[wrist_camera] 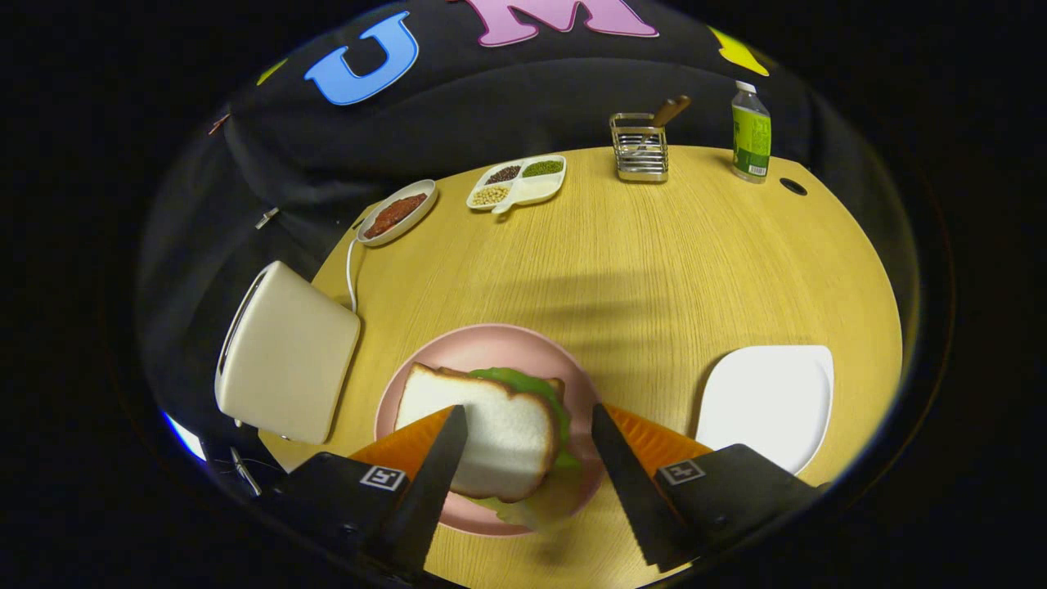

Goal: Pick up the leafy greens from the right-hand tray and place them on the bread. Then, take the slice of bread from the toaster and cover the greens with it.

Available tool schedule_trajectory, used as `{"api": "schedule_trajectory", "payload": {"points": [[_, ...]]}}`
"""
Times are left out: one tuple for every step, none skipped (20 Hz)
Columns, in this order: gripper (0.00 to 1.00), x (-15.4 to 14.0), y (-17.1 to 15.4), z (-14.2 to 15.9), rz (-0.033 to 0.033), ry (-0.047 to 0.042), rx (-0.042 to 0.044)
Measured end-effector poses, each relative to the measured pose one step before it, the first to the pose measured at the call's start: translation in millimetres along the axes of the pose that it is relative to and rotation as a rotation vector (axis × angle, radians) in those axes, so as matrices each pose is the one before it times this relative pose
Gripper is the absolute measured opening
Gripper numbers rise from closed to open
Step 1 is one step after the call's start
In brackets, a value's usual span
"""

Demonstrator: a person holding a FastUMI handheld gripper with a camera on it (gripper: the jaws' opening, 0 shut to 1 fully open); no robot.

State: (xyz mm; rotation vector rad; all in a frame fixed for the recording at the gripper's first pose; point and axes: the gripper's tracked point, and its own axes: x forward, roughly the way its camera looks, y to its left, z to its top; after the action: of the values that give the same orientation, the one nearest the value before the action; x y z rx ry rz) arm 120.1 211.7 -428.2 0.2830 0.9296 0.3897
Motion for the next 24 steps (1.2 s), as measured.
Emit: {"api": "schedule_trajectory", "payload": {"points": [[0.98, -7.99, 0.38, 5.69, 0.00212, -0.02101, -0.00282], [0.98, -6.68, 0.91, 5.48, 0.00371, -0.02023, 0.00211], [0.98, -9.04, -0.06, 5.56, 0.00109, -0.01826, 0.00009], [0.98, -8.65, -0.46, 6.20, -0.00327, -0.02134, -0.00625], [0.98, -9.12, 1.12, 7.37, 0.00183, -0.02363, -0.01129], [0.99, -10.04, 1.54, 7.34, 0.00169, -0.01972, -0.01092], [0.99, -12.04, 1.77, 8.31, 0.00209, -0.02424, -0.01222], [0.99, -12.95, 3.70, 10.11, 0.00343, -0.03204, -0.01566], [0.99, -15.19, 2.81, 12.56, 0.00017, -0.04240, -0.01907], [0.99, -15.34, 2.81, 12.68, -0.00178, -0.04451, -0.02065], [0.99, -15.73, 2.89, 11.11, -0.00498, -0.04375, -0.02463], [0.99, -14.80, 3.36, 11.97, -0.00245, -0.04413, -0.02586], [0.99, -16.61, 5.08, 11.57, -0.00186, -0.04343, -0.02713], [0.99, -16.85, 5.51, 13.40, -0.00054, -0.04932, -0.02882], [0.99, -14.04, 4.62, 11.25, -0.00485, -0.04484, -0.02645], [0.99, -13.01, 4.84, 11.87, -0.00417, -0.03873, -0.02868], [0.99, -11.18, 2.51, 8.81, -0.00725, -0.03690, -0.02965], [0.99, -11.44, 2.88, 12.49, -0.01110, -0.03643, -0.02688], [0.99, -11.85, 3.68, 11.98, -0.01129, -0.03513, -0.02079], [0.99, -8.88, 1.73, 11.35, -0.01634, -0.03591, -0.01653], [0.98, -8.26, 0.15, 8.46, -0.01955, -0.02630, -0.01649], [0.98, -8.44, -0.61, 9.06, -0.02389, -0.02645, -0.01345], [0.97, -6.47, 1.00, 7.62, -0.01820, -0.02192, -0.00996], [0.96, -6.84, 2.51, 6.92, -0.01622, -0.01948, 0.00836]]}}
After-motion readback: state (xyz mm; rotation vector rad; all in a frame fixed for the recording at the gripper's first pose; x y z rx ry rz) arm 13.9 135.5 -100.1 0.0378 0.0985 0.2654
